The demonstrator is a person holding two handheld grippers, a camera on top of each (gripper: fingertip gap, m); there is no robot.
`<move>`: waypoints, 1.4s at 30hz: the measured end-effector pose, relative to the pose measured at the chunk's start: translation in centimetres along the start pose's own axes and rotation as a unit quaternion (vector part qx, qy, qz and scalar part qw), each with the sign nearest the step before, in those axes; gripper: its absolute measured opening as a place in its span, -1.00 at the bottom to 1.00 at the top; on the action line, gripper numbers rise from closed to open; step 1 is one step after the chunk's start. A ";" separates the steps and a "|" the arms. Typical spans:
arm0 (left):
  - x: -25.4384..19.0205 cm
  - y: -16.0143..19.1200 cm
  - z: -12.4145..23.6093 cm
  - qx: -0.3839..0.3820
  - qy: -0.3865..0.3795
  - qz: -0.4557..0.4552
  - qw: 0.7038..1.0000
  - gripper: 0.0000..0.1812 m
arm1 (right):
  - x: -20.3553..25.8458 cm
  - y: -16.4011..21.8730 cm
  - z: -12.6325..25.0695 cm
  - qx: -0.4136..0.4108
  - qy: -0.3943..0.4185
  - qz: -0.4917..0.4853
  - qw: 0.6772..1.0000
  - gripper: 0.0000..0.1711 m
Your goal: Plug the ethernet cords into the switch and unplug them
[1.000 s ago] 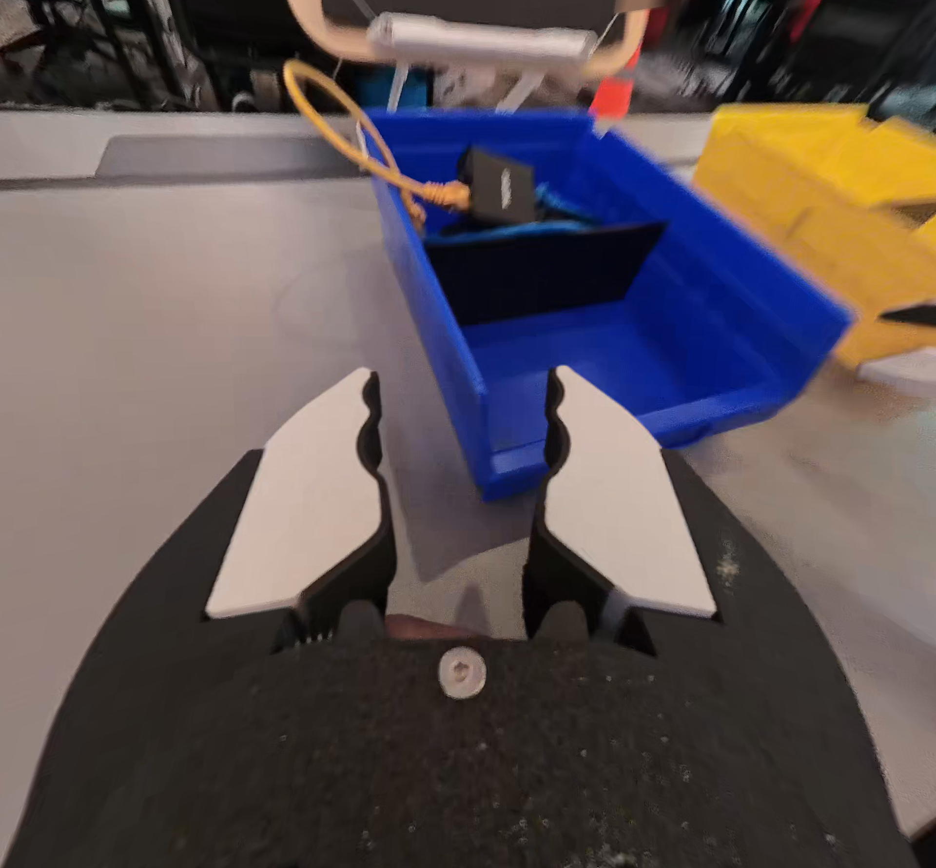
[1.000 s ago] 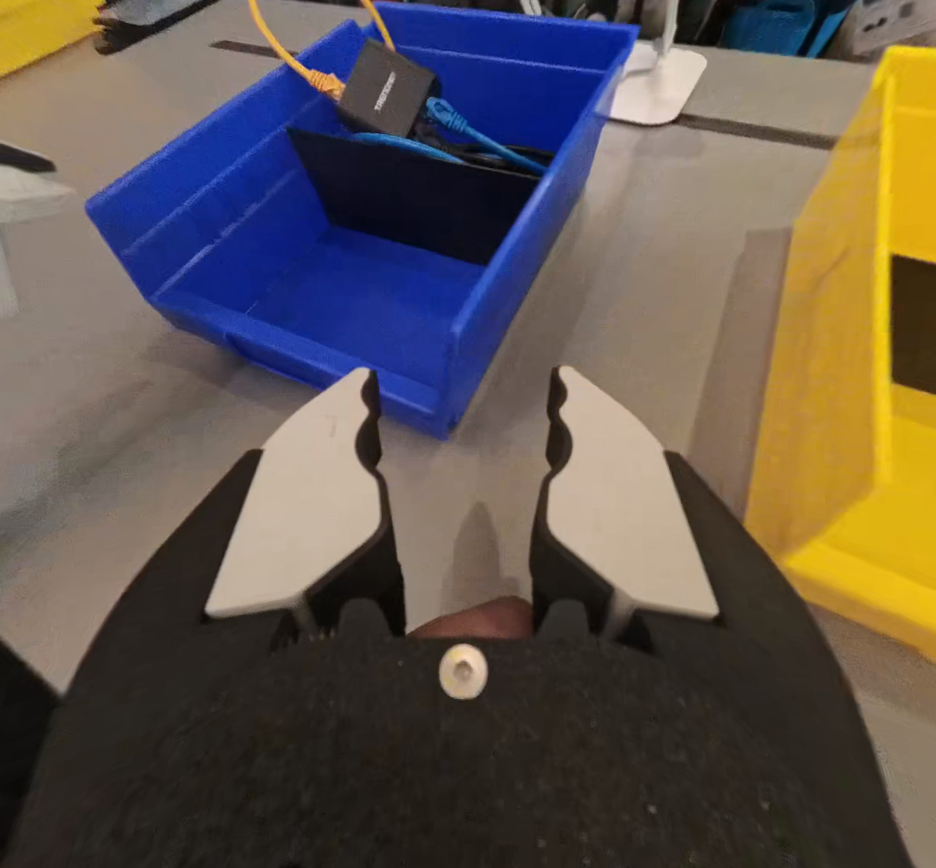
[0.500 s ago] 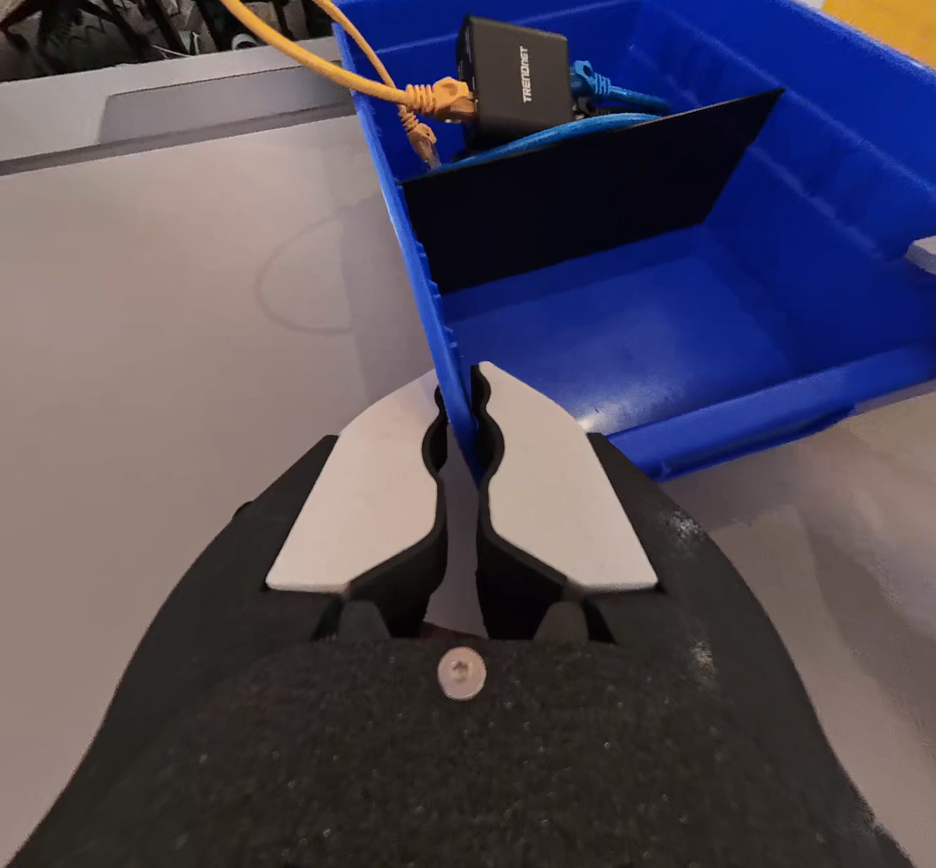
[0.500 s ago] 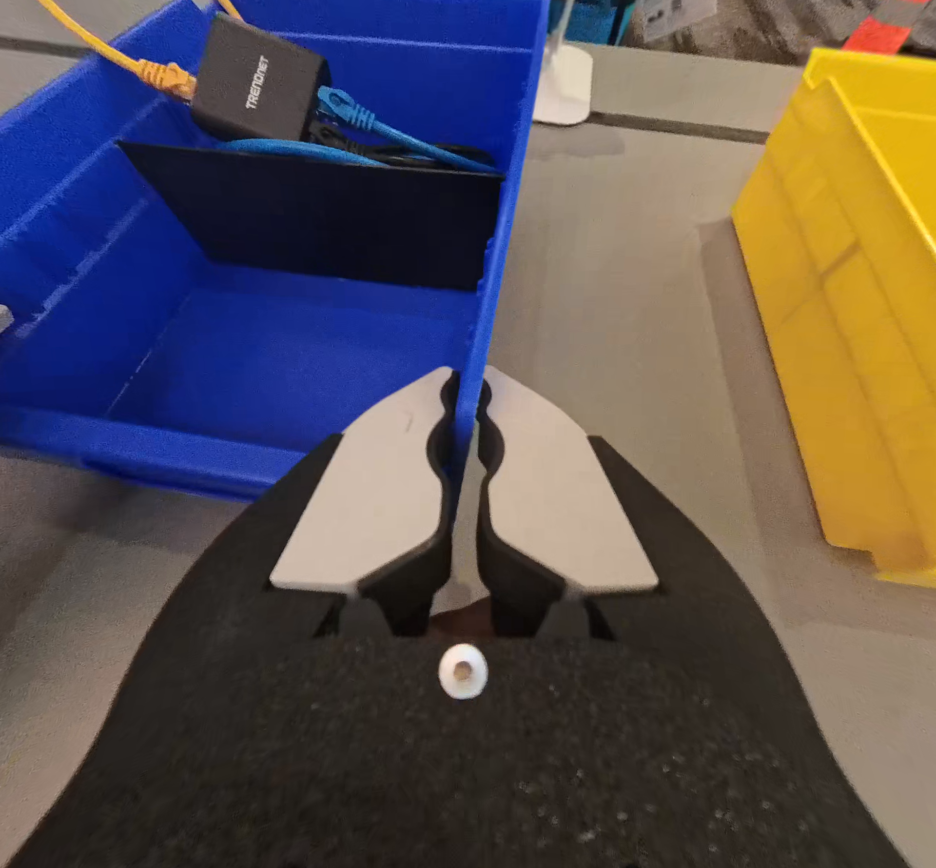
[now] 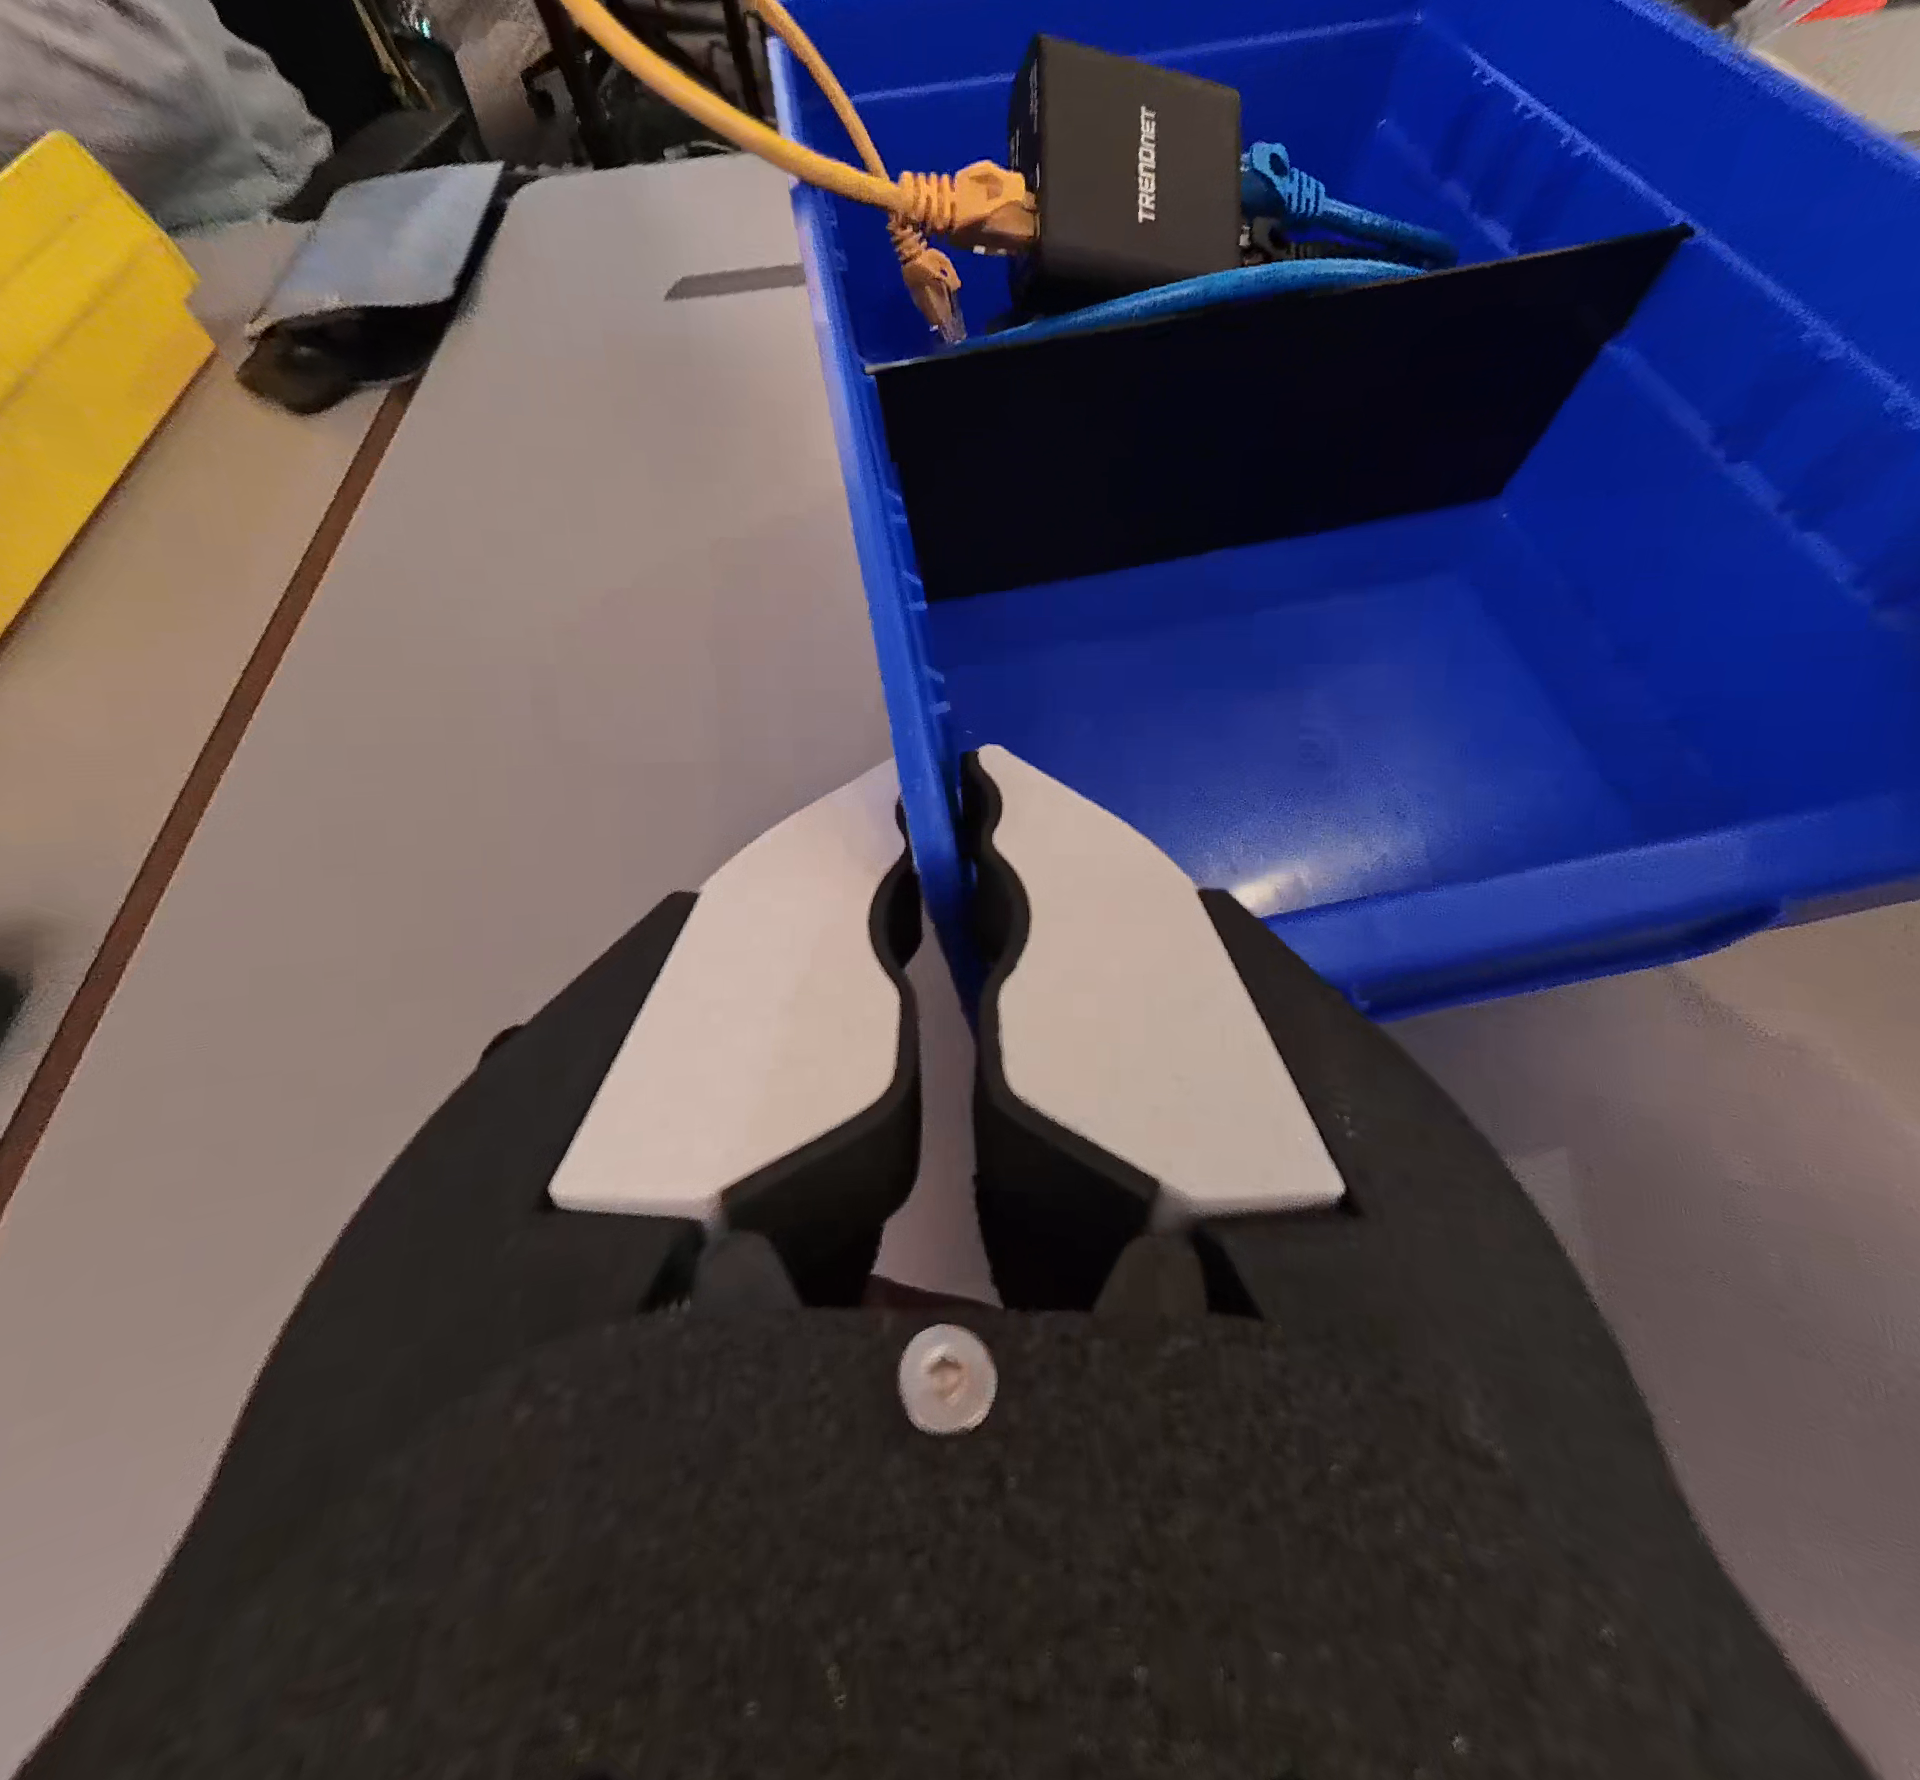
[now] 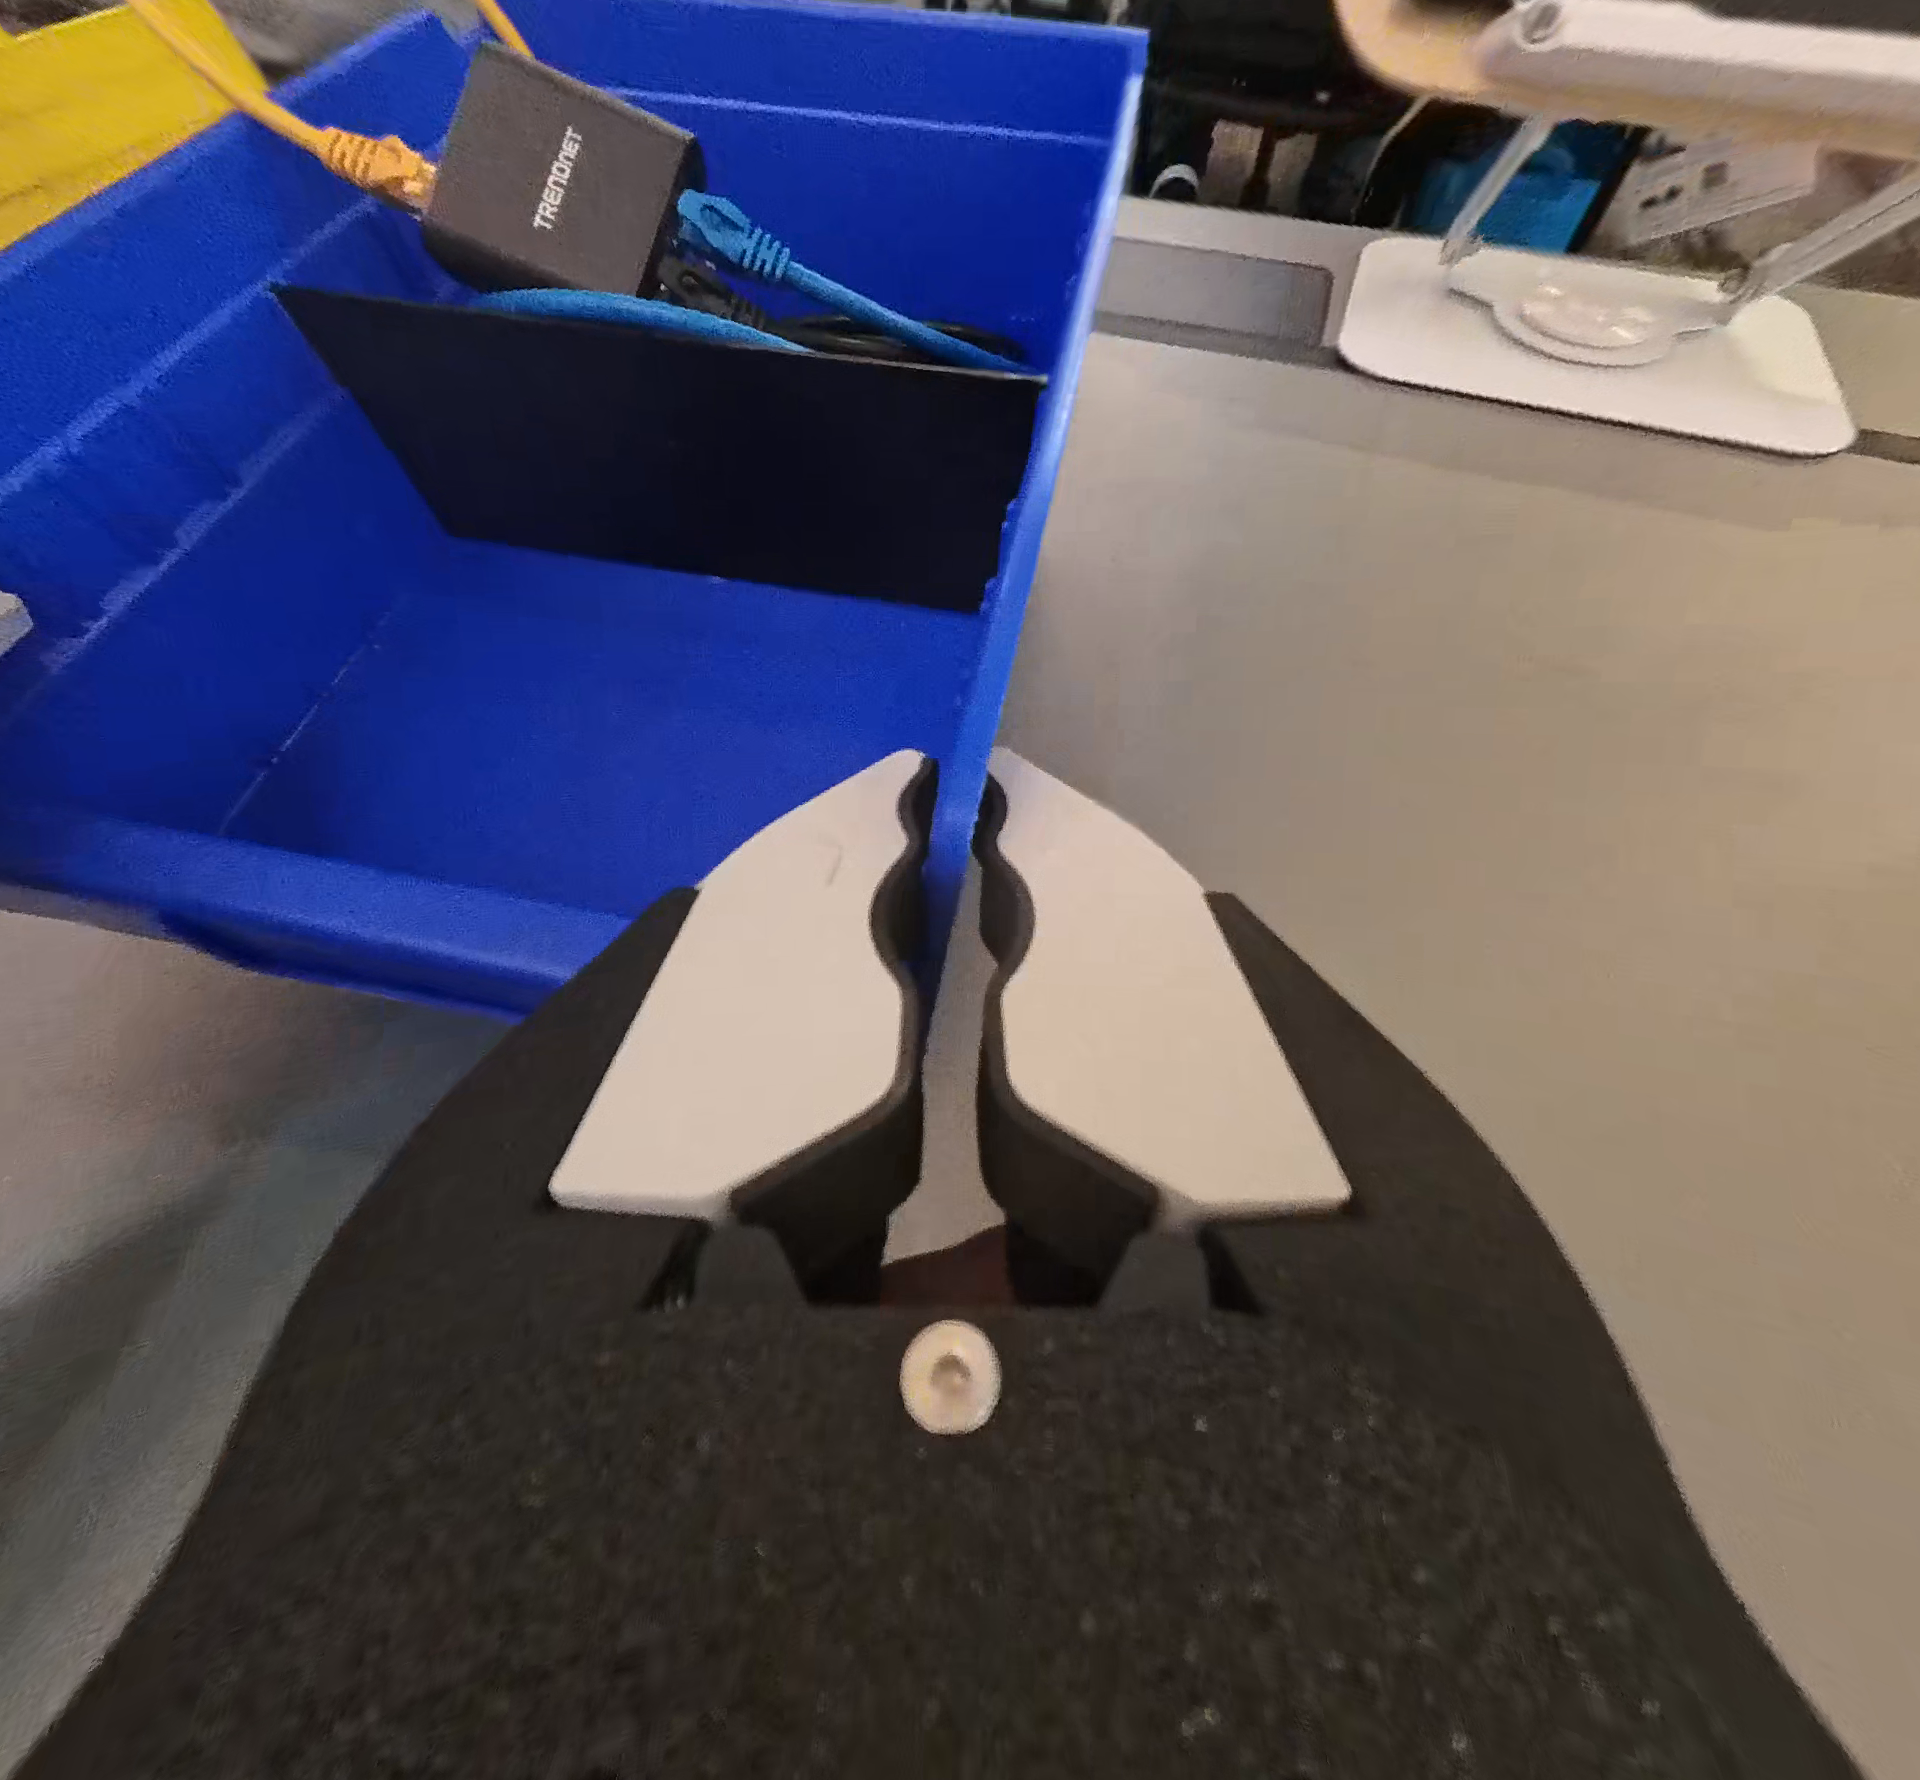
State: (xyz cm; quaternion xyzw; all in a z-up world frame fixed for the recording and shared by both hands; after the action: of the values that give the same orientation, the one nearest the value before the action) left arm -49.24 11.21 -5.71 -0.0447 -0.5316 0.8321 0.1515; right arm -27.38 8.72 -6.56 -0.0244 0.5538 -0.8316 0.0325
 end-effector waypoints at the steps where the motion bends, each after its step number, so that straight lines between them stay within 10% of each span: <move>1: 0.6 0.5 -0.3 0.005 0.002 0.002 1.000 -0.96 | 0.6 0.4 -0.5 0.008 -0.001 0.000 1.000 -0.94; 15: 2.5 2.8 -1.7 0.030 0.036 0.048 0.998 -0.95 | 1.4 2.2 -1.1 0.044 -0.069 0.024 0.996 -0.83; 24: 2.8 -0.2 4.8 -0.069 0.027 0.095 0.993 -0.66 | -8.6 3.7 6.0 0.056 -0.220 0.015 0.974 -0.68; 34: -15.6 2.5 6.9 -0.052 0.256 0.129 0.957 -0.64 | -27.3 9.6 13.5 0.044 -0.058 -0.057 0.996 -0.59; 42: -21.6 3.7 5.4 -0.001 0.321 0.087 0.943 -0.63 | -30.5 9.9 14.9 0.009 -0.044 -0.085 0.995 -0.51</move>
State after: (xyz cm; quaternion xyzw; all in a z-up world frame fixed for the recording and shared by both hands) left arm -30.74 -1.41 -8.56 -0.3554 -0.4501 0.7829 0.2411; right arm 4.48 -6.35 -10.09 -0.1079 0.5399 -0.8347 -0.0136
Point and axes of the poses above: each gripper's, where its closed fingertips meet, z back along the fingers, y out of its underside, x = y × z across the jaws, the point moved 9 cm from there along z, back along the fingers
